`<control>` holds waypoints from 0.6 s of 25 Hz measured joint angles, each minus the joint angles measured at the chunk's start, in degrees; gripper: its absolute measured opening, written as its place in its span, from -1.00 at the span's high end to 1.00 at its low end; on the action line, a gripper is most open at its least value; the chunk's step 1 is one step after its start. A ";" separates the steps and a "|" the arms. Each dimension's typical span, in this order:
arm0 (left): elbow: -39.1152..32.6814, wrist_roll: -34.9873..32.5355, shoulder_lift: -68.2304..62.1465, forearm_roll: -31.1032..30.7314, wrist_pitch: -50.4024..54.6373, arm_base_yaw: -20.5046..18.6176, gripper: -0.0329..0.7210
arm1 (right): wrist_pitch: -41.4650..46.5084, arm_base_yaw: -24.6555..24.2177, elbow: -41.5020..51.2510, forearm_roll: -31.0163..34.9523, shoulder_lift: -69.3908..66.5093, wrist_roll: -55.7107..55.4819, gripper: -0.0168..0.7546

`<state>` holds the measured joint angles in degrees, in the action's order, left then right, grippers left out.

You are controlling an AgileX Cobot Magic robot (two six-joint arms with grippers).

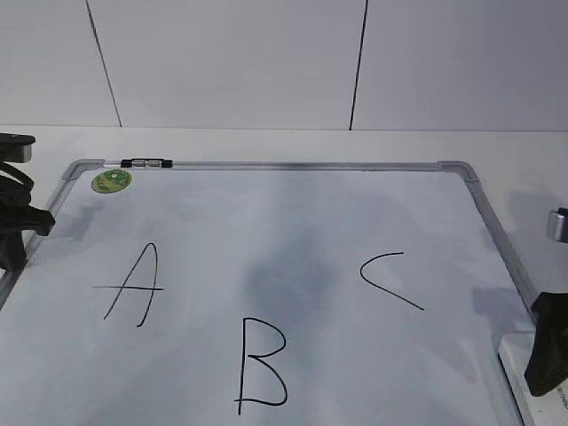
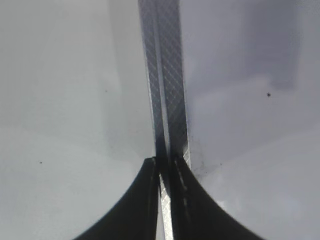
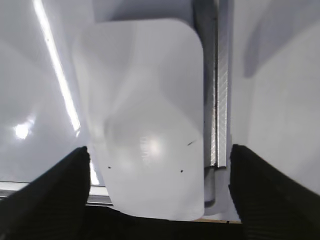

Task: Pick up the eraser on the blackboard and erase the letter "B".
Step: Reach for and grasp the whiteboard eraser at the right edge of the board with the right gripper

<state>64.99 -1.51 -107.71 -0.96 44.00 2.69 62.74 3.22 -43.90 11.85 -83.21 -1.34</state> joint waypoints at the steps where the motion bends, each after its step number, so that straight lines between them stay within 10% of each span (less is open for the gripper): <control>1: 0.00 0.00 0.00 0.00 0.00 0.00 0.87 | 0.00 0.00 0.00 0.40 -0.14 0.12 -0.81; 15: 0.00 0.00 0.00 0.00 -0.68 0.00 0.87 | -0.53 3.39 0.00 -1.39 -0.41 -1.75 -0.80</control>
<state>64.99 -1.51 -107.71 -0.96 43.33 2.69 62.21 6.61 -43.90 10.46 -83.62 -3.09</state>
